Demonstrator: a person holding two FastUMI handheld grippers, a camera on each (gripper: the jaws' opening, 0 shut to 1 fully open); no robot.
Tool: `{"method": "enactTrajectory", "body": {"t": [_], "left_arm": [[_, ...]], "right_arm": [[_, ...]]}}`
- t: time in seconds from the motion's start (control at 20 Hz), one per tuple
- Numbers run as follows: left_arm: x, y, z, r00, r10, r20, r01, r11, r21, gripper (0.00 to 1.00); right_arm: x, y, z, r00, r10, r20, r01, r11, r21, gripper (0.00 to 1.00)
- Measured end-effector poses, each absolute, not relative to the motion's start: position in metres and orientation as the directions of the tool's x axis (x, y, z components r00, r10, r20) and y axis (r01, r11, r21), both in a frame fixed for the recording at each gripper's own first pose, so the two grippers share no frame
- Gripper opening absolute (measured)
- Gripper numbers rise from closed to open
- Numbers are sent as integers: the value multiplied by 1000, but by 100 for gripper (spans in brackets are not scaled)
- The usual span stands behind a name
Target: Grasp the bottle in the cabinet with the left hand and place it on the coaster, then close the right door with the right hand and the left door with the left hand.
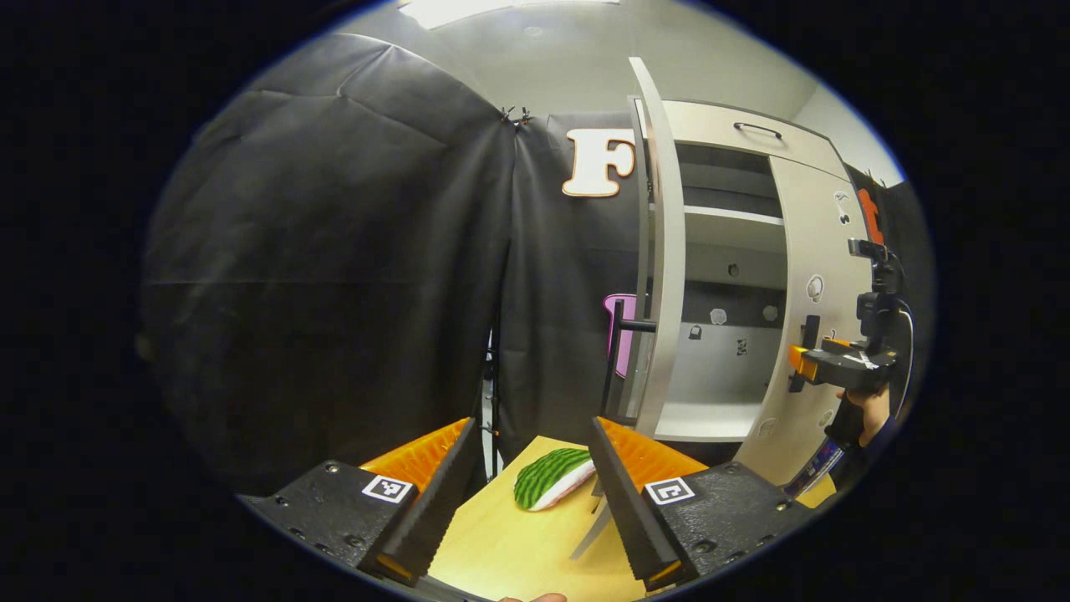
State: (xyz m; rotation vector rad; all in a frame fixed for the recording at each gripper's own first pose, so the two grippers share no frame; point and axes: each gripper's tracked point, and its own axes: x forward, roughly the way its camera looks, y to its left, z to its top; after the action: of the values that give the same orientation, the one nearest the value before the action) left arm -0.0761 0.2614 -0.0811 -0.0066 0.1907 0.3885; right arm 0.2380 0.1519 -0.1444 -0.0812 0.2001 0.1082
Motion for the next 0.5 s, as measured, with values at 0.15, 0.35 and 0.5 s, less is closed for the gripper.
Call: {"method": "enactTrajectory", "body": {"t": [0.15, 0.35, 0.5], "left_arm": [[-63, 259, -75, 926, 338, -167, -338, 941, 30, 86], [-35, 253, -67, 961, 239, -139, -236, 971, 35, 86], [-18, 256, -68, 971, 192, -142, -188, 981, 48, 86]], "right_arm": [[237, 152, -145, 976, 95, -198, -114, 990, -87, 97], [236, 153, -146, 976, 98, -195, -122, 985, -119, 97], [228, 148, -145, 971, 103, -214, -117, 992, -56, 94]]}}
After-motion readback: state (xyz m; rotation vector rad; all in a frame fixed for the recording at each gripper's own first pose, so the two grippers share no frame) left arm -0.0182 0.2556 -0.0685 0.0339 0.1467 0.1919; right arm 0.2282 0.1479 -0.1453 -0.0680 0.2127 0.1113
